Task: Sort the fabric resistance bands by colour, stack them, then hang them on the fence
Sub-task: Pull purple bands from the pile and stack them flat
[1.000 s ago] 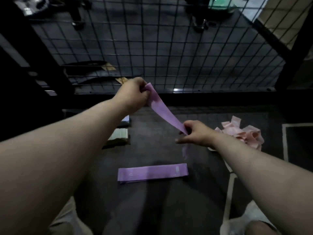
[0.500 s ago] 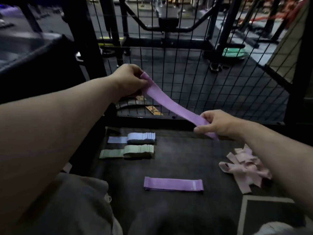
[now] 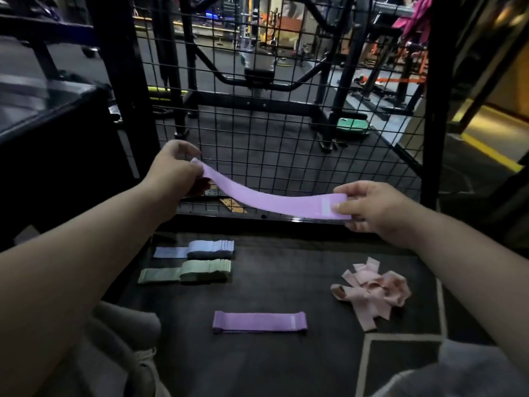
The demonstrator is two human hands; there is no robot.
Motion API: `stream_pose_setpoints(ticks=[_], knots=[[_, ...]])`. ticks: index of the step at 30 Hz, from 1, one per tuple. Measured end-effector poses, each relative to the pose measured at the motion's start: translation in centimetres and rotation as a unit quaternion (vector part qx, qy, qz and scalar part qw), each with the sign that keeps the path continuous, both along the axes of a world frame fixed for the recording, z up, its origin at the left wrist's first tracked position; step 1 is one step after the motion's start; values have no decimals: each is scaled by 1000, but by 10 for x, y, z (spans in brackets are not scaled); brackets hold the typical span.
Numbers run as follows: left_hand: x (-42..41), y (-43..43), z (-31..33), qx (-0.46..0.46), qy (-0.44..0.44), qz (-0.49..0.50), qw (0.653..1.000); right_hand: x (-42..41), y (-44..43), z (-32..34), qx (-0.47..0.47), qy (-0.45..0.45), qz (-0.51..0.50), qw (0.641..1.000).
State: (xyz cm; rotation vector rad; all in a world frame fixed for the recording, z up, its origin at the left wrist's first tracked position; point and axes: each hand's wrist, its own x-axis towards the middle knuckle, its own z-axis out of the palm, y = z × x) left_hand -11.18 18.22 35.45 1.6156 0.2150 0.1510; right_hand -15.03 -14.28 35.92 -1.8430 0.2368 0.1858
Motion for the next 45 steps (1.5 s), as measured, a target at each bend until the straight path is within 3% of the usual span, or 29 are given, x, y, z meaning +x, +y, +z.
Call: stream_pose_setpoints(ticks=[5,8,10,13,16,18,20,22,23,25,31,35,40,45], knots=[[-2,-12,-4,56,6,-42,998,-7,1,-15,47,-8,-29,998],[0,-18,-8,158,-7,-60,986,-7,0,-12,-16,-31,-5,999],[3,-17,-14,283,-12,-111,953,-5,1,-6,-79,-76,21,994],[5,-18,-25,437,-2,-216,873,-7,10,-3,-151,-150,83,974],[5,-25,-37,480,40,-315,818,-15,23,-4,-248,-202,162,934],[5,-32,-43,498,35,-335,799,-18,33,-3,-268,-221,191,918],[-1,-42,-42,422,22,-352,835,-17,42,-4,-276,-236,217,906],[-10,-56,-35,227,41,-412,881,-14,50,-6,-288,-244,233,896],[-14,-63,-31,140,53,-438,886,-12,54,-6,-287,-249,230,896],[-20,-71,-28,60,45,-452,889,-8,59,-5,-250,-264,204,909],[-19,-77,-34,-16,55,-413,909,-5,62,-1,-88,-244,114,959],[-17,-76,-32,-41,63,-389,918,-3,59,-4,-29,-113,81,990],[-17,-75,-33,-88,91,-398,909,-3,59,-11,-50,-121,96,987],[-17,-74,-34,-75,91,-408,905,-3,64,-8,40,-116,66,990]])
